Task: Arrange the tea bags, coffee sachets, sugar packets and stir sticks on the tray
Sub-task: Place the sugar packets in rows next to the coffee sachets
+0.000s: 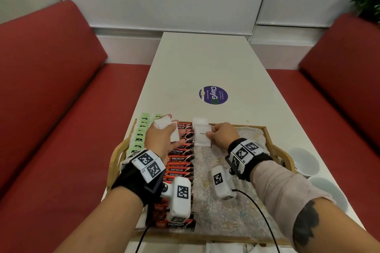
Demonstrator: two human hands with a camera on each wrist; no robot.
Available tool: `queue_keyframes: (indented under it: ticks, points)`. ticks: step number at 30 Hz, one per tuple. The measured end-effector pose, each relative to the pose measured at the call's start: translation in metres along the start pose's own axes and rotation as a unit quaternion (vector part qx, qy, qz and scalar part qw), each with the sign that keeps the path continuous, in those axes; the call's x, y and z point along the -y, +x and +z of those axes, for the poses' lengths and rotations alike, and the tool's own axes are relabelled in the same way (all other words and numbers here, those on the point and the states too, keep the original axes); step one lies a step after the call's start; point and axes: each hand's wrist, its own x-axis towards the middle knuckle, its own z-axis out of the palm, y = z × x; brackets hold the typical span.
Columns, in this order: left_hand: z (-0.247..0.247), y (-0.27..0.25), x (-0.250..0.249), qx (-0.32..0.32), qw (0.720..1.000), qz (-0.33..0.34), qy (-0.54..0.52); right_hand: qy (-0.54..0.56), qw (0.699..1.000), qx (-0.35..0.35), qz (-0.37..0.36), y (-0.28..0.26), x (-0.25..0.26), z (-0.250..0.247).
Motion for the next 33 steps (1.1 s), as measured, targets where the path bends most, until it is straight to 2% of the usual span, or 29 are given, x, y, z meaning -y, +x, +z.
queue_keyframes:
  ticks: [9,20,22,25,28,31,33]
  points:
    - [0.000,-0.002,0.001,0.009,1.000,-0.011,-0.012,-0.050,0.999,-0.019,0.001,0.002,0.008,0.004]
    - [-0.002,-0.005,-0.001,0.056,0.994,-0.053,-0.072,-0.093,0.995,-0.030,0.007,0.006,0.007,0.002]
    - [-0.002,-0.004,0.001,0.047,0.996,-0.047,-0.065,-0.072,0.995,-0.067,-0.013,0.003,0.008,0.000]
    - [-0.001,-0.003,0.003,0.033,0.998,-0.025,-0.042,0.014,0.991,-0.106,-0.086,-0.004,0.017,-0.003]
    - [0.002,-0.004,0.004,0.013,0.999,-0.003,-0.034,0.043,0.987,-0.050,-0.147,-0.015,0.034,-0.007]
    - [0.004,-0.005,0.004,0.005,0.999,0.009,-0.040,0.056,0.986,0.065,-0.145,-0.029,0.046,-0.009]
    - [0.005,-0.006,0.004,0.001,0.999,0.017,-0.032,0.064,0.981,0.113,-0.146,-0.033,0.046,-0.008]
